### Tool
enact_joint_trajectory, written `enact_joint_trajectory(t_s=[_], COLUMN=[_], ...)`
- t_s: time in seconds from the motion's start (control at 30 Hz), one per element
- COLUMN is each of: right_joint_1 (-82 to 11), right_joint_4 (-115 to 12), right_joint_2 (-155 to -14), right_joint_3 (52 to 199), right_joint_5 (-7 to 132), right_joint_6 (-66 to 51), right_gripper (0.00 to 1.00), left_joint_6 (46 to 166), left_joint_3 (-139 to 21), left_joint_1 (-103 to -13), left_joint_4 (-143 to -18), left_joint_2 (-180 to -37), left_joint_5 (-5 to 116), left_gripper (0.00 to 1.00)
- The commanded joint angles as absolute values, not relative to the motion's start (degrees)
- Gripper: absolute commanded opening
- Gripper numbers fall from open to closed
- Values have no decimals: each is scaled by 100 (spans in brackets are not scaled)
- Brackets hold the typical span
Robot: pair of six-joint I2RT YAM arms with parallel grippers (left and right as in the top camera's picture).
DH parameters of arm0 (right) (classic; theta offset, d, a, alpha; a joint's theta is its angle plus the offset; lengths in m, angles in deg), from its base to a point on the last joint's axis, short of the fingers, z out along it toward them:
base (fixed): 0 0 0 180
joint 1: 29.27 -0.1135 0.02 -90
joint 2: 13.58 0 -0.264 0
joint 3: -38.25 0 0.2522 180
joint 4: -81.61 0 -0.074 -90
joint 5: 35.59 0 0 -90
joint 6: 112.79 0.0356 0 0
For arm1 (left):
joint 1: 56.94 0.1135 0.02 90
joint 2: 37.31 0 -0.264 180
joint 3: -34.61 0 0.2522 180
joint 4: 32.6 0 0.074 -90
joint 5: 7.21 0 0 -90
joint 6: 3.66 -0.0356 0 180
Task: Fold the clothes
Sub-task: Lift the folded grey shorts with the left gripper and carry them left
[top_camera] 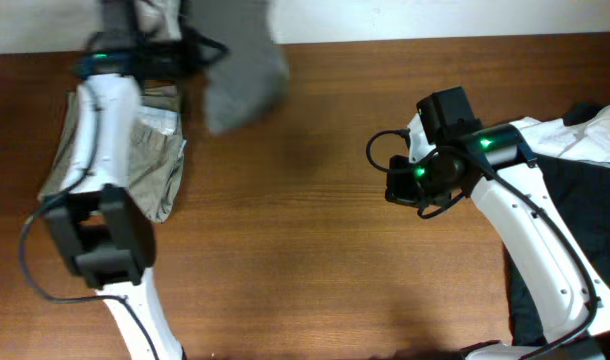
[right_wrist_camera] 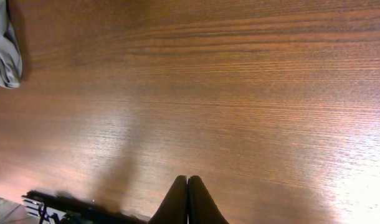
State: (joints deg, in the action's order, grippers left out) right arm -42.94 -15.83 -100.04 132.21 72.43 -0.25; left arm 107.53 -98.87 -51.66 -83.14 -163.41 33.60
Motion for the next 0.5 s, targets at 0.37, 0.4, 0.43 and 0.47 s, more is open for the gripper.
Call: enact_joint_trajectory(t_s=[0.37, 0.4, 0.43, 0.47], right_joint_1=[-4274, -4274, -4274, -4274], right_joint_4=[-1435, -1435, -1435, -1433], right_joint_2=[-10011, -10011, -10011, -10011], right_joint_3=[13276, 13276, 13274, 13276], right_joint_5=[7188, 7188, 7188, 7188], right_joint_6=[60, 60, 60, 60], right_gripper=[4, 4, 4, 4], left_joint_6=[11288, 11288, 11288, 11284], left_joint_3=[-9822, -9822, -9822, -9822], left_joint_1=[-3155, -3144, -3135, -3127], left_joint_4=[-9759, -10030, -10226, -10552], left_joint_2=[-16149, -16149, -16149, -16149], left_joint_5=[5733, 5902, 6020, 6214], left_gripper=[1, 1, 1, 3])
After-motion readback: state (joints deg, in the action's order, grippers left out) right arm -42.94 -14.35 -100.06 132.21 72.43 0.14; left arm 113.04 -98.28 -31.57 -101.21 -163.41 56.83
